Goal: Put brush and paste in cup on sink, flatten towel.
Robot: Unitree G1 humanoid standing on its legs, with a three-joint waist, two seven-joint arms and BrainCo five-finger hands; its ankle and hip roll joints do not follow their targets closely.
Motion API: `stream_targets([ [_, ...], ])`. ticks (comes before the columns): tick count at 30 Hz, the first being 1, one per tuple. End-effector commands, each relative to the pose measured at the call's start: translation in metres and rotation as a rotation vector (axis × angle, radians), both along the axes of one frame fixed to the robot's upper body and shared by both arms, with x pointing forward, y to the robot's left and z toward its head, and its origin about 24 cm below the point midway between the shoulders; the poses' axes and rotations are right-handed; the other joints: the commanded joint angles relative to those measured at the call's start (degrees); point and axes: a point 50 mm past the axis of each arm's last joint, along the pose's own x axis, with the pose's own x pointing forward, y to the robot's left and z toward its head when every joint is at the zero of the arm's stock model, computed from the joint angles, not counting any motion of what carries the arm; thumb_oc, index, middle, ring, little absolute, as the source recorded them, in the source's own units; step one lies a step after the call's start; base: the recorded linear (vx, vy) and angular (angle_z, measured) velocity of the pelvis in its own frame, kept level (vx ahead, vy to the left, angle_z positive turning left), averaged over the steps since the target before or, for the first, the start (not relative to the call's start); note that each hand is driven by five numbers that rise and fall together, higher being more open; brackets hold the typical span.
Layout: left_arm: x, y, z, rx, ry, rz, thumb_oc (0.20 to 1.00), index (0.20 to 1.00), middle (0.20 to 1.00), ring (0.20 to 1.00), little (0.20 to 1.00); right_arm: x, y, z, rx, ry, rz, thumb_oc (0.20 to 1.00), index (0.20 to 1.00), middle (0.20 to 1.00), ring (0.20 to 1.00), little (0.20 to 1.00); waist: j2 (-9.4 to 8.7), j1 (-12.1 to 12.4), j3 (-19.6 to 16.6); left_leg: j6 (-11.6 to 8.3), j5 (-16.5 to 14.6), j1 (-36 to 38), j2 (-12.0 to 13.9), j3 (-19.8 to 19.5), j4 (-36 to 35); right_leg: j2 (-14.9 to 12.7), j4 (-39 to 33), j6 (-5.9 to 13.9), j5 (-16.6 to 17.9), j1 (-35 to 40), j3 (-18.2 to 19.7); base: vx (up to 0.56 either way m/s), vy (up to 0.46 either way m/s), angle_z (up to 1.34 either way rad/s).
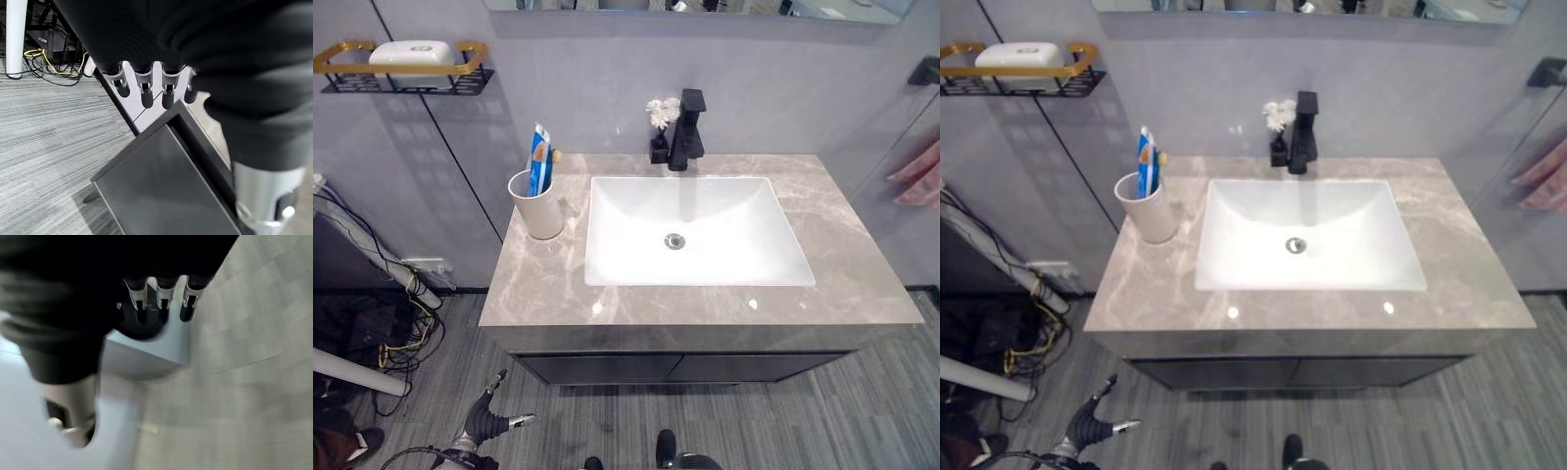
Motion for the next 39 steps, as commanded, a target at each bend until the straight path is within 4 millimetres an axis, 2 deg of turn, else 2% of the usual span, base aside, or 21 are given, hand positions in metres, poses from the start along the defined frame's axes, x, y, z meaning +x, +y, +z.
stream_targets([
  [1, 0.024, -0.005, 0.027, -0.052, -0.158, -0.054, 1.000, 1.000, 1.000, 1.000, 1.000, 0.019, 0.029, -0.020, 0.247, 0.149, 0.517, 1.000, 1.000, 1.000, 1.000, 1.000, -1.87, 1.73, 0.27, 1.66, -0.62, -1.91, -4.42, -3.24, 1.18, 1.44, 0.26, 1.95, 0.26, -0.06, 1.42, 0.07, -0.083, 0.01],
  [3, 0.027, -0.008, 0.031, -0.067, -0.182, -0.060, 1.000, 1.000, 1.000, 1.000, 1.000, 0.038, 0.040, -0.023, 0.249, 0.220, 0.812, 1.000, 1.000, 1.000, 1.000, 1.000, -1.54, 2.03, 0.27, 1.25, -0.51, -1.99, -4.23, -3.49, 1.27, 1.46, -0.62, 1.66, 0.35, 0.46, 1.29, 0.04, -0.046, 0.01],
  [4, 0.027, -0.007, 0.031, -0.066, -0.182, -0.060, 1.000, 1.000, 1.000, 1.000, 1.000, 0.039, 0.040, -0.023, 0.250, 0.220, 0.812, 1.000, 1.000, 1.000, 1.000, 1.000, -1.58, 1.97, 0.21, 1.25, -0.47, -2.06, -4.25, -3.51, 1.26, 1.44, -0.65, 1.66, 0.39, 0.42, 1.26, 0.12, -0.119, 0.05],
  [5, 0.031, -0.007, 0.039, -0.118, -0.221, -0.056, 1.000, 1.000, 1.000, 1.000, 1.000, 0.079, 0.070, -0.028, 0.242, 0.311, 1.382, 1.000, 1.000, 1.000, 1.000, 1.000, -1.27, 3.12, 0.59, 0.38, -0.63, -2.51, -3.86, -4.18, 2.43, 1.35, -1.41, 1.18, 0.11, 1.18, 1.04, 0.08, -0.099, 0.08],
  [6, 0.031, -0.006, 0.039, -0.118, -0.221, -0.055, 1.000, 1.000, 1.000, 1.000, 1.000, 0.079, 0.070, -0.028, 0.242, 0.311, 1.384, 1.000, 1.000, 1.000, 1.000, 1.000, -1.40, 2.96, 0.49, 0.38, -0.39, -2.78, -3.94, -4.20, 2.47, 1.26, -1.47, 1.15, 0.31, 0.98, 0.99, 0.11, -0.133, 0.19],
  [8, 0.031, -0.004, 0.042, -0.151, -0.224, -0.043, 1.000, 1.000, 1.000, 1.000, 1.000, 0.091, 0.082, -0.029, 0.232, 0.358, 1.560, 1.000, 1.000, 1.000, 1.000, 1.000, -1.33, 4.20, 0.63, -0.04, -0.43, -3.73, -3.97, -5.44, 3.65, 0.90, -2.09, 0.91, 0.23, 1.35, 0.23, 0.06, -0.100, 0.26],
  [10, 0.030, -0.004, 0.043, -0.145, -0.227, -0.052, 1.000, 1.000, 1.000, 1.000, 1.000, 0.094, 0.083, -0.028, 0.227, 0.334, 1.518, 1.000, 1.000, 1.000, 1.000, 1.000, -1.11, 4.68, 0.52, -0.19, -0.53, -4.12, -3.97, -5.98, 4.33, 0.78, -2.29, 0.79, 0.17, 1.53, -0.12, 0.08, -0.083, 0.33],
  [11, 0.030, -0.003, 0.047, -0.159, -0.243, -0.029, 1.000, 1.000, 1.000, 1.000, 1.000, 0.102, 0.082, -0.026, 0.211, 0.249, 1.390, 1.000, 1.000, 1.000, 1.000, 1.000, -0.75, 5.34, 0.73, -0.53, -1.08, -4.82, -4.06, -6.67, 6.75, 0.60, -2.68, 0.59, -0.15, 2.32, -0.55, 0.09, -0.066, 0.43],
  [13, 0.035, -0.003, 0.054, -0.166, -0.278, -0.032, 1.000, 1.000, 1.000, 1.000, 1.000, 0.110, 0.084, -0.025, 0.217, 0.182, 1.328, 1.000, 1.000, 1.000, 1.000, 1.000, -0.32, 6.38, 1.65, -1.24, -0.75, -6.78, -4.34, -7.40, 11.29, 0.52, -2.44, 0.18, -0.90, 2.97, -1.00, 0.07, -0.083, 0.27],
  [15, 0.039, -0.003, 0.063, -0.180, -0.314, -0.041, 1.000, 1.000, 1.000, 1.000, 1.000, 0.117, 0.086, -0.024, 0.212, 0.175, 1.349, 1.000, 1.000, 1.000, 1.000, 1.000, -0.18, 6.98, 2.36, -1.78, -0.13, -8.91, -4.63, -7.91, 15.30, 0.30, -2.13, -0.13, -1.14, 3.07, -1.23, 0.00, -0.049, 0.27],
  [17, 0.048, -0.006, 0.088, -0.198, -0.396, -0.134, 1.000, 1.000, 1.000, 1.000, 1.000, 0.123, 0.084, -0.021, 0.173, 0.256, 1.498, 1.000, 1.000, 1.000, 1.000, 1.000, 0.36, 9.15, 4.26, -3.83, 3.60, -13.87, -4.54, -9.57, 21.86, -0.45, -2.15, -0.68, -1.77, 4.20, -2.51, 0.01, -0.009, 0.39],
  [18, 0.051, -0.004, 0.106, -0.204, -0.438, -0.186, 1.000, 1.000, 1.000, 1.000, 1.000, 0.110, 0.076, -0.023, 0.184, 0.334, 1.511, 1.000, 1.000, 1.000, 1.000, 1.000, 0.47, 9.84, 4.48, -3.84, 4.05, -16.28, -1.90, -8.87, 18.88, -1.61, -2.94, -0.16, -2.27, 5.29, -4.56, 0.04, 0.029, 0.27],
  [20, 0.051, -0.004, 0.106, -0.204, -0.436, -0.186, 1.000, 1.000, 1.000, 1.000, 1.000, 0.110, 0.076, -0.023, 0.186, 0.334, 1.512, 1.000, 1.000, 1.000, 1.000, 1.000, 0.33, 9.72, 4.39, -3.82, 4.13, -16.18, -2.02, -8.97, 18.64, -1.69, -3.03, -0.11, -2.30, 5.38, -4.69, 0.05, 0.046, 0.34],
  [21, 0.049, 0.002, 0.120, -0.221, -0.480, -0.175, 1.000, 1.000, 1.000, 1.000, 1.000, 0.101, 0.072, -0.024, 0.215, 0.374, 1.497, 1.000, 1.000, 1.000, 1.000, 1.000, 0.47, 10.38, 4.07, -3.57, 3.59, -16.23, -1.53, -10.15, 14.41, -2.31, -3.57, 0.47, -2.48, 6.03, -5.09, 0.11, 0.102, 0.41],
  [22, 0.051, 0.003, 0.129, -0.216, -0.518, -0.177, 1.000, 1.000, 1.000, 1.000, 1.000, 0.092, 0.069, -0.026, 0.232, 0.410, 1.488, 1.000, 1.000, 1.000, 1.000, 1.000, 0.94, 10.74, 4.09, -4.05, 5.61, -17.19, -0.95, -11.52, 12.04, -2.42, -3.30, 0.62, -2.83, 6.17, -5.12, 0.15, 0.139, 0.29],
  [24, 0.052, 0.003, 0.143, -0.234, -0.570, -0.194, 1.000, 1.000, 1.000, 1.000, 1.000, 0.089, 0.069, -0.027, 0.258, 0.402, 1.462, 1.000, 1.000, 1.000, 1.000, 1.000, 1.10, 11.06, 3.95, -4.71, 5.81, -17.62, -1.61, -13.38, 12.56, -3.21, -2.85, 0.47, -3.40, 6.33, -4.86, 0.11, 0.116, 0.15],
  [26, 0.052, 0.001, 0.156, -0.269, -0.611, -0.234, 1.000, 1.000, 1.000, 1.000, 1.000, 0.086, 0.073, -0.029, 0.281, 0.439, 1.537, 1.000, 1.000, 1.000, 1.000, 1.000, 1.63, 11.18, 2.47, -4.05, 5.35, -14.81, -1.60, -13.73, 8.09, -2.97, -3.09, 0.67, -3.62, 6.63, -4.94, 0.15, 0.133, 0.06],
  [27, 0.054, 0.000, 0.162, -0.276, -0.634, -0.253, 0.890, 0.890, 0.890, 0.890, 0.890, 0.085, 0.074, -0.030, 0.280, 0.469, 1.596, 1.000, 1.000, 1.000, 1.000, 1.000, 1.76, 11.16, 1.75, -3.76, 5.47, -13.31, -1.94, -13.82, 6.34, -3.17, -3.34, 0.82, -3.42, 6.86, -4.90, 0.17, 0.149, -0.11],
  [28, 0.057, -0.001, 0.169, -0.283, -0.666, -0.260, 0.200, 0.200, 0.200, 0.200, 0.200, 0.085, 0.074, -0.030, 0.275, 0.498, 1.632, 1.000, 1.000, 1.000, 1.000, 1.000, 1.71, 10.98, 0.83, -3.40, 5.63, -11.40, -2.24, -13.90, 4.26, -3.39, -3.66, 0.97, -3.27, 7.30, -4.97, 0.16, 0.134, -0.12],
  [32, 0.062, -0.004, 0.177, -0.336, -0.706, -0.260, 0.200, 0.200, 0.200, 0.200, 0.200, 0.087, 0.078, -0.030, 0.272, 0.495, 1.654, 1.000, 1.000, 1.000, 1.000, 1.000, 1.09, 10.34, -1.07, -2.56, 5.29, -7.70, -2.55, -12.52, 1.40, -3.93, -3.64, 1.44, -3.01, 8.20, -4.33, 0.14, 0.095, -0.14],
  [39, 0.076, -0.025, 0.182, -0.455, -0.749, -0.298, 0.200, 0.200, 0.200, 0.200, 0.200, 0.099, 0.106, -0.035, 0.278, 0.463, 1.791, 1.000, 1.000, 1.000, 1.000, 1.000, -0.28, 8.47, -2.56, -2.04, 4.64, -3.99, -2.30, -10.42, -1.19, -4.00, -4.33, 2.09, -2.67, 9.52, -2.84, 0.07, 0.022, -0.12],
])
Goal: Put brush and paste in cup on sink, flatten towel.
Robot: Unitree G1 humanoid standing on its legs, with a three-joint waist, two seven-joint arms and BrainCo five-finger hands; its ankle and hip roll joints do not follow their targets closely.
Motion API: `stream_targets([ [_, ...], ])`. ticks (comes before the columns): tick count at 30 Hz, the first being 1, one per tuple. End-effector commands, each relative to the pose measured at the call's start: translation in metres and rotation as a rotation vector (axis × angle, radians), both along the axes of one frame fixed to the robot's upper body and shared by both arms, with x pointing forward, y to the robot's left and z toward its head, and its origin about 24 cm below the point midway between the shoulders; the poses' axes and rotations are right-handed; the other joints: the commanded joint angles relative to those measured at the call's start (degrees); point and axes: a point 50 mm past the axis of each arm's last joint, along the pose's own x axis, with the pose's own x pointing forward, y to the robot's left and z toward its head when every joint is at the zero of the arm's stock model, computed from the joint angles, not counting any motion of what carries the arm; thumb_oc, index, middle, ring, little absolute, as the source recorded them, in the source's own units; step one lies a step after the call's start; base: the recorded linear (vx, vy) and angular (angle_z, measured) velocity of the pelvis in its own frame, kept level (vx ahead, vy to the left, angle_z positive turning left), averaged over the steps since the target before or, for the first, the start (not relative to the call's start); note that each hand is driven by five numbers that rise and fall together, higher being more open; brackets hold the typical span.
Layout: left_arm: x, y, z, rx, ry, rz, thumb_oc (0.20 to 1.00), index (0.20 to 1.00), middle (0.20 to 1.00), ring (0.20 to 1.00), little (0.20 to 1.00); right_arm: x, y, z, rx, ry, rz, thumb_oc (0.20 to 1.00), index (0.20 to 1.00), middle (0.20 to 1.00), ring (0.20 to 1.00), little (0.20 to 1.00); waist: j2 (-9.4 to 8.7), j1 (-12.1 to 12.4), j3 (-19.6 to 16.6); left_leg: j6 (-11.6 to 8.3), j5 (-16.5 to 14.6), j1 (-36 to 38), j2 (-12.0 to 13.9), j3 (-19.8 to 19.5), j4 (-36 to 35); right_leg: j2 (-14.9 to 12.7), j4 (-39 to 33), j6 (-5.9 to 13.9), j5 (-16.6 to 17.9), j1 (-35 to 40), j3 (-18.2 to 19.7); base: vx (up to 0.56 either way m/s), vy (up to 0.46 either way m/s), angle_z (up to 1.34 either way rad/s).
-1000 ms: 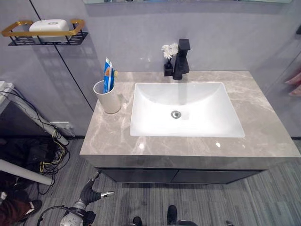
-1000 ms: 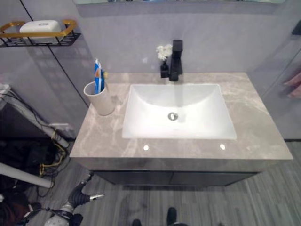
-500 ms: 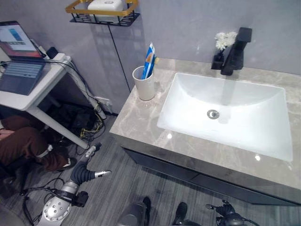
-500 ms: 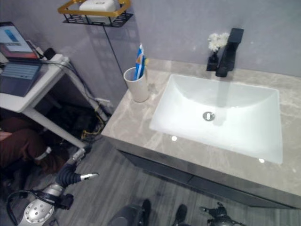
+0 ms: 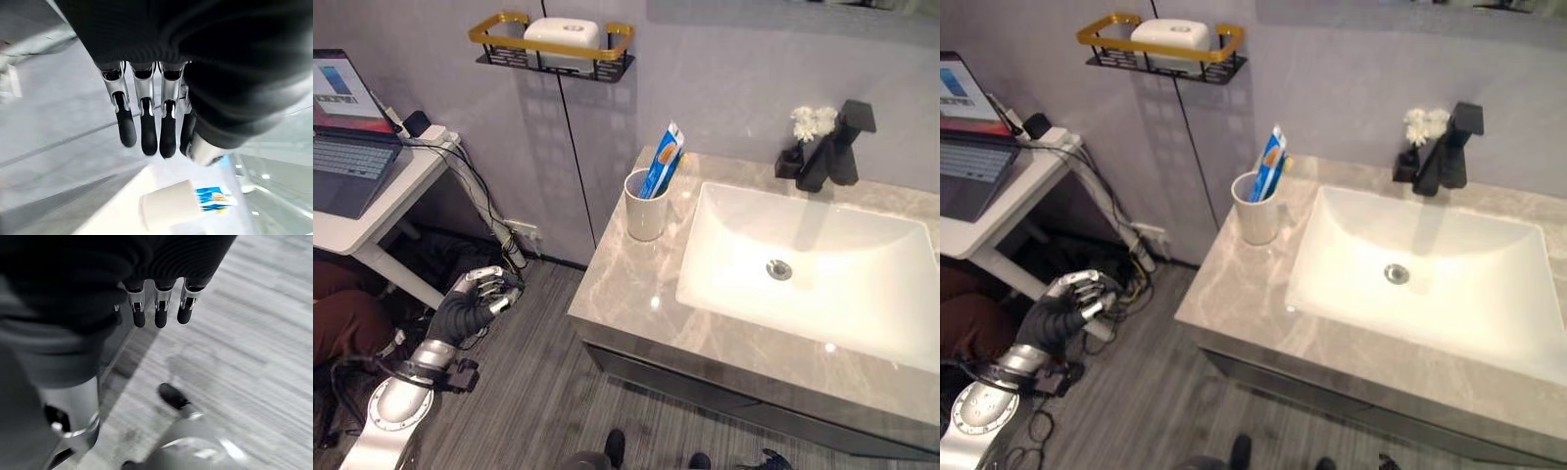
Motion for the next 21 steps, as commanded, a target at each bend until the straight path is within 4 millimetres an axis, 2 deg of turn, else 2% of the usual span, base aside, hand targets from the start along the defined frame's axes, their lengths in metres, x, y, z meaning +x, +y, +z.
stream_targets([
  [1, -0.004, -0.020, 0.010, -0.127, -0.062, -0.080, 0.200, 0.200, 0.200, 0.200, 0.200, 0.010, 0.003, 0.001, -0.022, 0.022, 0.162, 1.000, 1.000, 1.000, 1.000, 1.000, -0.53, -1.86, -2.45, -0.31, -0.78, -0.93, 1.75, 0.86, 0.57, 3.00, 1.76, -1.33, -2.45, 1.79, 1.24, 0.03, -0.026, -0.07],
  [6, -0.005, -0.025, 0.011, -0.117, -0.051, -0.119, 0.200, 0.200, 0.200, 0.200, 0.200, 0.005, 0.003, -0.001, -0.051, 0.070, 0.214, 1.000, 1.000, 1.000, 1.000, 1.000, -0.64, -2.21, -2.59, -0.48, -0.81, -0.32, 2.07, 1.23, 0.22, 3.32, 1.43, -1.41, -2.38, 1.94, 1.60, 0.01, -0.025, -0.08],
  [7, -0.003, -0.028, 0.000, -0.142, 0.001, -0.122, 0.200, 0.200, 0.200, 0.200, 0.200, 0.000, 0.001, -0.001, -0.065, 0.093, 0.220, 1.000, 1.000, 1.000, 1.000, 1.000, -0.64, -2.75, -2.35, -0.67, -0.71, -0.38, 2.40, 1.37, 0.20, 3.56, 1.15, -1.49, -2.26, 1.94, 1.63, -0.01, -0.036, -0.15],
  [8, -0.003, -0.028, 0.000, -0.143, 0.000, -0.123, 0.200, 0.200, 0.200, 0.200, 0.200, 0.000, 0.001, -0.001, -0.065, 0.093, 0.220, 1.000, 1.000, 1.000, 1.000, 1.000, -0.63, -2.74, -2.34, -0.67, -0.71, -0.38, 2.40, 1.36, 0.20, 3.56, 1.14, -1.50, -2.25, 1.94, 1.63, -0.02, -0.065, -0.18],
  [14, 0.005, -0.041, -0.036, -0.176, 0.137, -0.108, 0.200, 0.200, 0.200, 0.200, 0.200, 0.000, -0.003, -0.001, -0.097, 0.101, 0.223, 1.000, 1.000, 1.000, 1.000, 1.000, -0.05, -4.26, -1.32, -1.42, 0.28, -1.74, 3.23, 1.48, 0.20, 4.30, 1.27, -2.06, -2.12, 0.37, 1.59, -0.02, -0.052, -0.08],
  [21, 0.014, -0.035, -0.053, -0.153, 0.167, 0.010, 0.200, 0.200, 0.200, 0.200, 0.200, 0.002, 0.001, -0.001, -0.101, 0.079, 0.238, 1.000, 1.000, 1.000, 1.000, 1.000, 0.08, -5.78, -0.79, -2.13, 1.01, -2.84, 4.01, 1.60, 0.20, 5.13, 1.23, -2.62, -2.05, -0.67, 1.64, -0.01, -0.047, -0.01],
])
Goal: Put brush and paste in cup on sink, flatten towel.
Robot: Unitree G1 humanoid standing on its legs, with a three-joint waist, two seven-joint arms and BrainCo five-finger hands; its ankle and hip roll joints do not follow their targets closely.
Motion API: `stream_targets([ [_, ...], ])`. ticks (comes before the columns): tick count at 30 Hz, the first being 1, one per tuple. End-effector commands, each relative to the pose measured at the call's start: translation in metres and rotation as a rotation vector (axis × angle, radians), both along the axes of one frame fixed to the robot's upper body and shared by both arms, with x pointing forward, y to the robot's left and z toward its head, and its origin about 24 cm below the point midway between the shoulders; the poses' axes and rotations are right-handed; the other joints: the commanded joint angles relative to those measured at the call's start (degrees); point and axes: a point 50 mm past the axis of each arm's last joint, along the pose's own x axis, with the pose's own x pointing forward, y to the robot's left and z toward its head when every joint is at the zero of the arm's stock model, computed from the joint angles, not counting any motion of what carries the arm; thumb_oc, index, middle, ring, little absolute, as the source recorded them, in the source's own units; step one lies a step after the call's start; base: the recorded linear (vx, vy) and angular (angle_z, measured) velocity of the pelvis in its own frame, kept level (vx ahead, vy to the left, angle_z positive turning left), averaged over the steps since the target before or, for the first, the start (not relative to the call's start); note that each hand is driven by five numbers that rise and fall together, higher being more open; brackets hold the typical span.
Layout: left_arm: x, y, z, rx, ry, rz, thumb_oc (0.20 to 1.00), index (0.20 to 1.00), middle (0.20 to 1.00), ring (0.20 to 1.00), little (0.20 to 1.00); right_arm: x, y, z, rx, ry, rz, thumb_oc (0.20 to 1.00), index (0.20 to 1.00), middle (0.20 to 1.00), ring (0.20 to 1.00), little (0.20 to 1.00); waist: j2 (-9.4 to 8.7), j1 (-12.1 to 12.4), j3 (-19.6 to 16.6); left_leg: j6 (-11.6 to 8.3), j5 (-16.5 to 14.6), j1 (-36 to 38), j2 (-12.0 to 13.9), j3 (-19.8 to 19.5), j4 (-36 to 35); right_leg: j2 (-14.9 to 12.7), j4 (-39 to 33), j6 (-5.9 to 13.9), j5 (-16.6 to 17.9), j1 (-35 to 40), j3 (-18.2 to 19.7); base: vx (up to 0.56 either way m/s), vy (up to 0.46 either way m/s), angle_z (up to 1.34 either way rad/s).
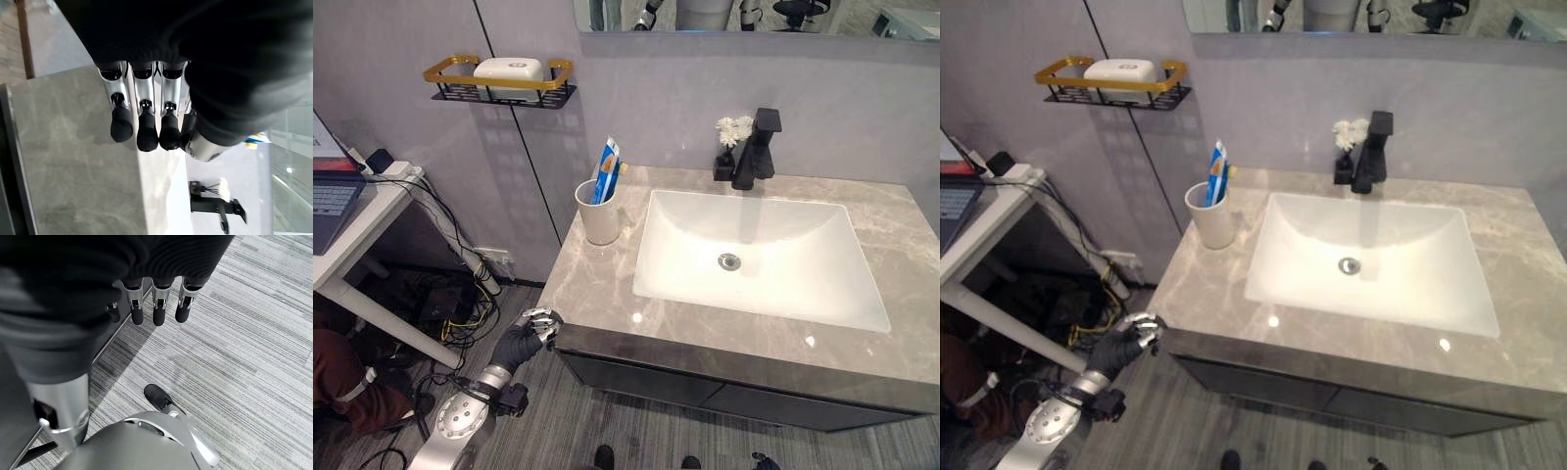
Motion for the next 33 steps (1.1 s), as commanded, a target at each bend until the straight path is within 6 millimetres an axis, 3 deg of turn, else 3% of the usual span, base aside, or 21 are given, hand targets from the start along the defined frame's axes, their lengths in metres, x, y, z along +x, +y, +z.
stream_targets([
  [1, 0.025, 0.003, 0.029, 0.026, -0.175, 0.054, 0.200, 0.200, 0.200, 0.200, 0.200, 0.019, 0.002, 0.003, -0.028, -0.032, 0.075, 1.000, 1.000, 1.000, 1.000, 1.000, -2.53, -1.50, 2.89, -0.33, 0.81, -0.66, -1.22, 0.14, 0.26, 0.21, 1.23, -0.31, -2.86, 2.82, -0.64, 0.01, -0.031, -0.01],
  [10, 0.037, 0.004, 0.044, 0.009, -0.251, 0.089, 0.200, 0.200, 0.200, 0.200, 0.200, 0.021, -0.001, 0.005, -0.044, -0.041, 0.066, 1.000, 1.000, 1.000, 1.000, 1.000, -2.32, -2.54, 3.43, -0.98, 1.56, -1.95, -0.52, 0.24, 0.26, 0.86, 1.16, -0.85, -2.74, 1.51, -0.47, -0.01, -0.026, 0.01],
  [14, 0.035, -0.005, 0.079, -0.089, -0.387, 0.047, 0.200, 0.200, 0.200, 0.200, 0.200, 0.025, -0.002, 0.006, -0.049, -0.055, 0.060, 1.000, 1.000, 1.000, 1.000, 1.000, -1.90, -2.21, 4.08, -1.21, 2.11, -3.26, -0.40, 0.10, 0.26, 1.13, 0.95, -0.94, -2.45, 0.39, -0.80, -0.03, -0.020, 0.00],
  [19, 0.030, -0.008, 0.100, -0.158, -0.451, 0.016, 0.200, 0.200, 0.200, 0.200, 0.200, 0.022, -0.003, 0.005, -0.051, -0.037, 0.071, 1.000, 1.000, 1.000, 1.000, 1.000, -1.24, -2.03, 4.46, -1.30, 2.48, -4.01, -0.40, 0.17, 0.26, 1.35, 0.84, -1.04, -2.37, -0.22, -0.90, -0.01, -0.004, -0.01],
  [24, 0.031, -0.003, 0.110, -0.157, -0.482, 0.031, 0.200, 0.200, 0.200, 0.200, 0.200, 0.019, -0.009, 0.006, -0.061, -0.022, 0.046, 1.000, 1.000, 1.000, 1.000, 1.000, -0.48, -2.17, 5.15, -1.37, 2.63, -4.38, -0.27, 0.08, 0.26, 1.38, 1.10, -1.25, -2.48, -0.70, -1.05, 0.00, 0.000, 0.00],
  [28, 0.035, -0.002, 0.107, -0.151, -0.465, 0.045, 0.200, 0.200, 0.200, 0.200, 0.200, 0.019, -0.011, 0.006, -0.055, -0.030, 0.026, 1.000, 1.000, 1.000, 1.000, 1.000, -0.25, -2.52, 5.69, -1.38, 2.75, -4.80, -0.20, 0.16, 0.26, 1.43, 1.72, -1.41, -2.70, -1.47, -1.00, 0.00, -0.001, 0.01],
  [33, 0.043, -0.010, 0.114, -0.173, -0.479, 0.005, 0.200, 0.200, 0.200, 0.200, 0.200, 0.030, -0.012, 0.009, -0.059, -0.056, 0.027, 1.000, 1.000, 1.000, 1.000, 1.000, 0.11, -3.04, 7.28, -1.21, 3.17, -7.01, -0.41, 0.16, 0.26, 1.34, 2.05, -1.41, -2.18, -4.29, -0.66, -0.04, 0.001, -0.01],
])
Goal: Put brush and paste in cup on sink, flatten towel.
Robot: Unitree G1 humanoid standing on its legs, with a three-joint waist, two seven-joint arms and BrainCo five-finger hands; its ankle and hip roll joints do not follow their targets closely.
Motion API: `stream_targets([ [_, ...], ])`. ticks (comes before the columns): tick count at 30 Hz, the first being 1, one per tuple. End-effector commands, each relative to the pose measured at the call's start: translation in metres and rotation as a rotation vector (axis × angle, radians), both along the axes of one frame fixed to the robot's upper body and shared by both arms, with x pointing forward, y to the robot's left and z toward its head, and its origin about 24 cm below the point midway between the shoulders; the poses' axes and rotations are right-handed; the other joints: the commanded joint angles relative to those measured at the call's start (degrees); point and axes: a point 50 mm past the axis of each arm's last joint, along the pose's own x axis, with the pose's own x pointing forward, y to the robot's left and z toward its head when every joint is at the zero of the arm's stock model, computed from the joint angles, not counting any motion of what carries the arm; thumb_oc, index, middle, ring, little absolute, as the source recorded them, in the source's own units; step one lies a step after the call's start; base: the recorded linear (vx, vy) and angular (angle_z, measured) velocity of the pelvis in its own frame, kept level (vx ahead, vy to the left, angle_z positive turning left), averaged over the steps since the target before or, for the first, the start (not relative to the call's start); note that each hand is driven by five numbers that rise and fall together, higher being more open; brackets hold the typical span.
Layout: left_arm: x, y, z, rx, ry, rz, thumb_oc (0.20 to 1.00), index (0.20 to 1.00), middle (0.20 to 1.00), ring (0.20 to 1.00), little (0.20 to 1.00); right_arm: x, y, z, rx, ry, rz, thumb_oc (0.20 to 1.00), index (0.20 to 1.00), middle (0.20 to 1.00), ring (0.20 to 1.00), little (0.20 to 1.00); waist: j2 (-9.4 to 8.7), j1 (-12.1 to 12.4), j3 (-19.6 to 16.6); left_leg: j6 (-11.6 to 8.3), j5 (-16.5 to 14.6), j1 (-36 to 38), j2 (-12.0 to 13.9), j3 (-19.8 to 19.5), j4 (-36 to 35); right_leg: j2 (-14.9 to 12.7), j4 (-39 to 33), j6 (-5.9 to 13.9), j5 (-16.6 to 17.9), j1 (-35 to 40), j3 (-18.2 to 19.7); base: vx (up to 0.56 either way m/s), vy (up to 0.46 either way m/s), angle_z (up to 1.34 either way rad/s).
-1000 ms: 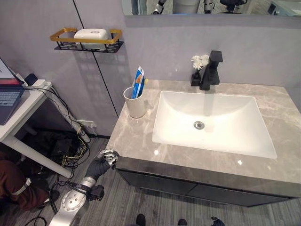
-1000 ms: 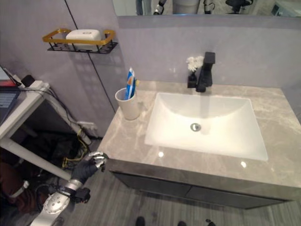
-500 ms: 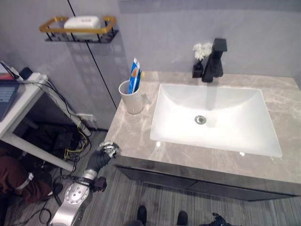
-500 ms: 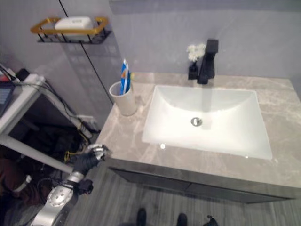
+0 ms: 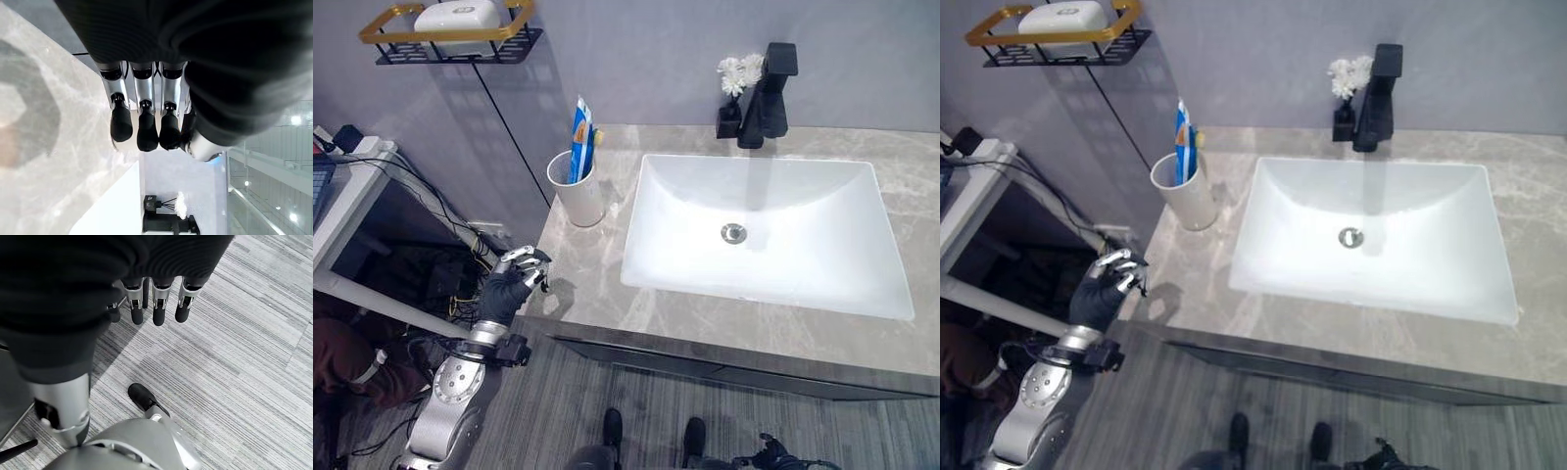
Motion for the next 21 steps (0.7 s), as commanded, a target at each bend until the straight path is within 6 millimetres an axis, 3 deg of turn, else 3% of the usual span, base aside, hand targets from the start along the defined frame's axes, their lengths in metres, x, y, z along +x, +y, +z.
stream_targets([
  [1, 0.008, 0.002, 0.029, -0.013, -0.129, -0.005, 0.200, 0.200, 0.200, 0.200, 0.200, 0.002, 0.003, -0.001, -0.007, 0.023, 0.015, 1.000, 1.000, 1.000, 1.000, 1.000, -2.32, -2.01, 1.35, -0.14, 1.92, -1.97, -1.82, 0.26, 0.21, -0.19, 2.03, -0.25, -2.13, 0.59, -0.27, -0.04, -0.005, -0.07],
  [11, 0.024, -0.003, 0.040, -0.053, -0.180, 0.036, 0.200, 0.200, 0.200, 0.200, 0.200, 0.031, 0.015, 0.005, 0.028, -0.077, 0.010, 1.000, 1.000, 1.000, 1.000, 1.000, -2.57, -2.26, 3.18, -0.09, 2.66, -7.22, -1.95, 0.63, 0.21, -0.16, 2.09, -0.26, -0.85, -4.90, 1.04, 0.00, -0.003, -0.03],
  [21, 0.028, 0.003, 0.043, -0.053, -0.193, 0.084, 0.200, 0.200, 0.200, 0.200, 0.200, 0.043, 0.020, 0.009, 0.046, -0.125, -0.001, 1.000, 1.000, 1.000, 1.000, 1.000, -3.16, -2.54, 3.92, 0.08, 2.36, -8.58, -2.12, 1.15, 0.21, -0.29, 1.70, -0.02, -0.26, -6.42, 1.69, 0.01, 0.007, -0.05],
])
